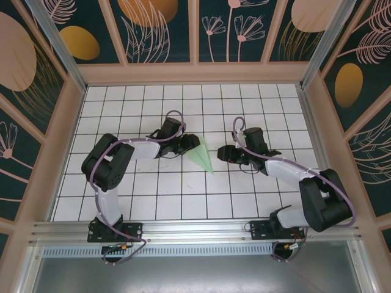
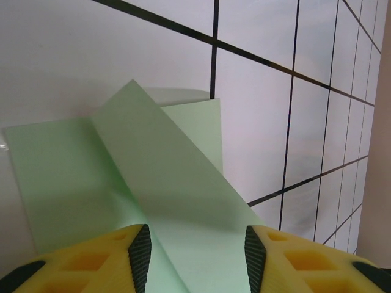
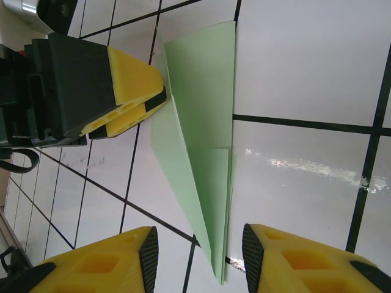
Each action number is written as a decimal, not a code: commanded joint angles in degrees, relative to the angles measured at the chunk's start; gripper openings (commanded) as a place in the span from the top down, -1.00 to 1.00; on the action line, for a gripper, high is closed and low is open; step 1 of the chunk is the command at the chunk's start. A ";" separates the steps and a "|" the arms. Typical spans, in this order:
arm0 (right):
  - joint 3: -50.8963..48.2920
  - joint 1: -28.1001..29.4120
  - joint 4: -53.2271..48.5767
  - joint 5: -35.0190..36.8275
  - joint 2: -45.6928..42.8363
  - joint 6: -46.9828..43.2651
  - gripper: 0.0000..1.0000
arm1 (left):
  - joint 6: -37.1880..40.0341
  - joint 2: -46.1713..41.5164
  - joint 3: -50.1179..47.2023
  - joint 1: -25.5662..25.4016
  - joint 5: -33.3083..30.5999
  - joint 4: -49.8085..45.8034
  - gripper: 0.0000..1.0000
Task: Fold a paper plane with a square sheet of paper (fold left side to right side)
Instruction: Turn over the paper at the center of the table.
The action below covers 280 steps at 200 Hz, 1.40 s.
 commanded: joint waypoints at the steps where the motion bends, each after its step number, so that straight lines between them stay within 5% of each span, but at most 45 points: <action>1: -0.44 -0.61 -1.26 -0.49 -1.44 0.19 0.11 | -0.59 1.43 1.67 -0.29 0.25 0.03 0.04; 107: -0.83 -0.76 -1.23 -1.00 -3.20 1.75 0.09 | -2.38 4.48 4.07 -1.49 0.92 0.53 0.04; 171: -2.33 -1.03 0.68 -1.67 -4.03 3.05 0.08 | -1.81 4.66 6.99 -1.50 0.95 0.60 0.31; 280: -10.12 -9.24 14.29 -13.85 -12.17 9.85 -0.51 | 0.63 -0.96 8.51 -1.48 0.91 -0.24 0.85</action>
